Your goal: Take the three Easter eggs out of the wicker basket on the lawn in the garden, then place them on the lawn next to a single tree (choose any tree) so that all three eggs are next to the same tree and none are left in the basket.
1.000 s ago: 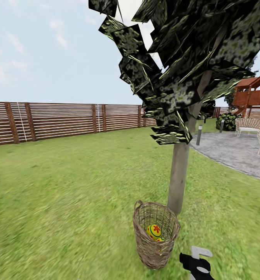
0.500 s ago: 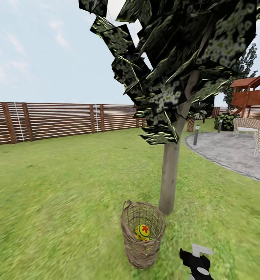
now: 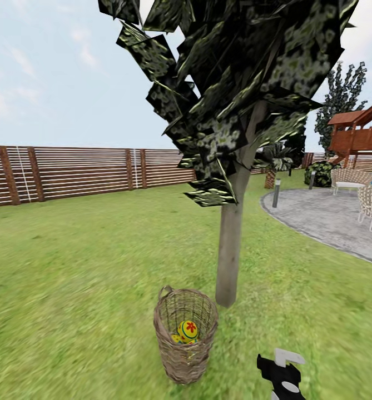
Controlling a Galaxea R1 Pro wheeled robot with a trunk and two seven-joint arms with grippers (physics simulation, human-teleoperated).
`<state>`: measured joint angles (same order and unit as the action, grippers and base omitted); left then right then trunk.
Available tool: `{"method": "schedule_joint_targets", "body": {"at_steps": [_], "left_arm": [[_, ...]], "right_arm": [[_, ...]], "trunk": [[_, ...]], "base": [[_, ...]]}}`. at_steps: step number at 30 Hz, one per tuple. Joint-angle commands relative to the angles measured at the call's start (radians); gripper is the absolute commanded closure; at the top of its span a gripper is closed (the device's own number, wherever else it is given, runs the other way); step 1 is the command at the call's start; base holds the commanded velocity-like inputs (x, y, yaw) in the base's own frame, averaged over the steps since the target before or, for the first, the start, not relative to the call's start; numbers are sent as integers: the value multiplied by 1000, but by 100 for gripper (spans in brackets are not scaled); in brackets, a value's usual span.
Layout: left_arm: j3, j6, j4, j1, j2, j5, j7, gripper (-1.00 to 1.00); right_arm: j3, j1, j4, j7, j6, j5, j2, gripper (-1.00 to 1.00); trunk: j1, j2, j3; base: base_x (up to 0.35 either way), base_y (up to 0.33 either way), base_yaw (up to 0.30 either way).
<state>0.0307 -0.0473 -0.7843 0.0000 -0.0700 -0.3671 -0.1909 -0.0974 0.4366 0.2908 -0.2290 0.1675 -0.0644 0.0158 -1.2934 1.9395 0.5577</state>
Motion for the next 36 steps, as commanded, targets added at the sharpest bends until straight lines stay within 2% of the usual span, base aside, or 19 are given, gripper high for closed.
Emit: {"method": "schedule_joint_targets", "body": {"at_steps": [1,11,31,36], "left_arm": [[5,-6,-3,0,4,-8,-1,-100],[23,-9,-3,0,13,-9,5,-100],[26,-9,-3,0,13,-10,4,-100],[37,-9,-3,0,13,-26,5,-100]], "right_arm": [[0,1,-1,1,4,-7,0,-100],[1,1,-2,0,3,-5,2,-100],[4,1,0,9,7,-5,0,-100],[7,1,2,10,7,-2,-5,-100]], "trunk": [[0,1,1],[0,1,1],[0,1,1],[0,1,1]], "base": [[0,-300,0],[0,-298,0],[0,-325,0],[0,-330,2]]}}
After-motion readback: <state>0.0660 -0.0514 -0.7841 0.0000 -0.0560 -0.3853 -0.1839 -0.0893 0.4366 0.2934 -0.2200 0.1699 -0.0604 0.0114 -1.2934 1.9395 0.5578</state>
